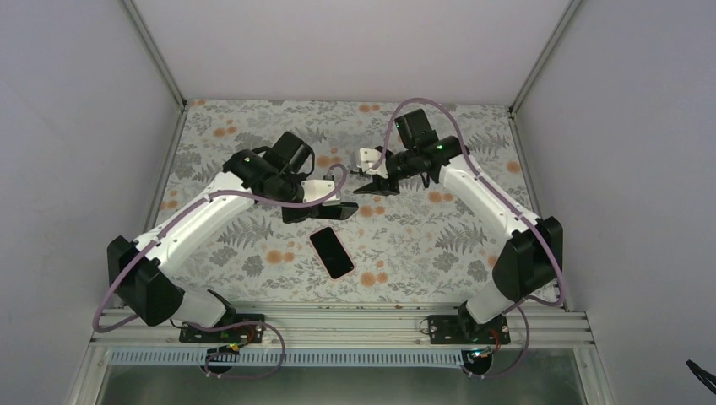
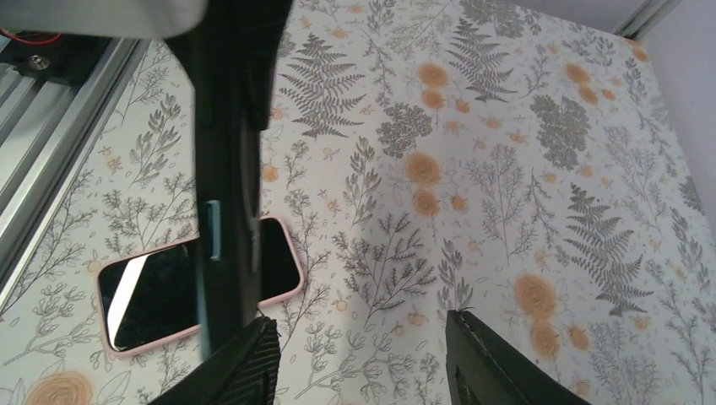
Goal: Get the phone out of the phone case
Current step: Remove the phone case from the phone.
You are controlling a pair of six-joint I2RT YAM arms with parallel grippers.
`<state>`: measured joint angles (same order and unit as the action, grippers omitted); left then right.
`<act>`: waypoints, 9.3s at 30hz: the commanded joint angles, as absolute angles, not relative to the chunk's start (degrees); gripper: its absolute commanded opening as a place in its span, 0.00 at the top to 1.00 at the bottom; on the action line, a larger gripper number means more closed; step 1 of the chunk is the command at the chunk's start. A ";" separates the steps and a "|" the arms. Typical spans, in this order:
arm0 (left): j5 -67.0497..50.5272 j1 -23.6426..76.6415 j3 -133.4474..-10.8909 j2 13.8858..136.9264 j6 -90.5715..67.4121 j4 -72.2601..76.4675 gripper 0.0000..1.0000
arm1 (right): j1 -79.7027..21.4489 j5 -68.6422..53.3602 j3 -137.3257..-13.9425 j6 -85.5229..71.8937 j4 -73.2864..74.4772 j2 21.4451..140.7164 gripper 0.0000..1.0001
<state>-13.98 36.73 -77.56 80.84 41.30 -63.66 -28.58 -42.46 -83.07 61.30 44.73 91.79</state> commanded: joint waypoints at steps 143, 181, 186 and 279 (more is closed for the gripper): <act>-12.06 37.10 -80.51 82.34 40.72 -53.35 0.98 | -21.37 -50.13 -77.70 61.70 46.15 87.39 0.61; -20.81 37.56 -87.69 84.06 40.14 -59.05 0.98 | -20.50 -49.75 -76.74 57.83 37.84 91.14 0.65; -23.14 38.85 -88.44 85.76 39.55 -58.93 0.98 | -20.72 -51.15 -80.19 56.56 37.83 92.73 0.65; -2.93 38.78 -90.47 83.24 37.53 -32.02 0.98 | -40.38 -77.53 -91.99 75.41 72.02 100.17 0.62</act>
